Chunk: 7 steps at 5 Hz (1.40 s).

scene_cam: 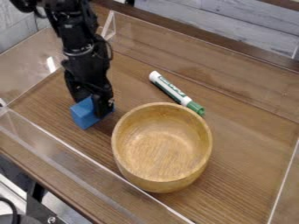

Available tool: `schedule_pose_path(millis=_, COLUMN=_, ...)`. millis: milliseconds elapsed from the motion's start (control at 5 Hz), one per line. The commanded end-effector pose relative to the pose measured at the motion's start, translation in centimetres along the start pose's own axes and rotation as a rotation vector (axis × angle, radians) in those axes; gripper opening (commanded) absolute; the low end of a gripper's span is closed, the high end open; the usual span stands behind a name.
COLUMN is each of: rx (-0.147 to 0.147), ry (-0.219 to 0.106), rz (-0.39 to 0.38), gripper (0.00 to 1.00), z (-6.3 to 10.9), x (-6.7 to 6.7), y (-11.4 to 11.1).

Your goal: Put the blue block in the brown bowl

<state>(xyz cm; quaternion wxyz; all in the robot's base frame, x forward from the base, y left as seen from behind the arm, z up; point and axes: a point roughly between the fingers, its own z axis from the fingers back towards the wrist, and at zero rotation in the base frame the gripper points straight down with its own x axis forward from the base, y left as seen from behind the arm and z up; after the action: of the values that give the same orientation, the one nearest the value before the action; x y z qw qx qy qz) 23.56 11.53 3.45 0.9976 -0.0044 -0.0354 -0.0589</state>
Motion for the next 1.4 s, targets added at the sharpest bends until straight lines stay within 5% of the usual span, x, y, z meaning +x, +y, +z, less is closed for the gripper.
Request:
schedule_pose_path(millis=0, rx=0.018, ry=-0.036, rz=0.017, gripper=1.00, z=0.2, x=0.5, y=0.5)
schedule_pose_path(millis=200, rx=0.017, ry=-0.038, rz=0.021, gripper=0.00, z=-0.2, x=0.4, y=0.4)
schedule_pose_path(millis=1200, rx=0.054, ry=-0.028, rz=0.068, gripper=0.00, z=4.7, x=0.8, y=-1.4)
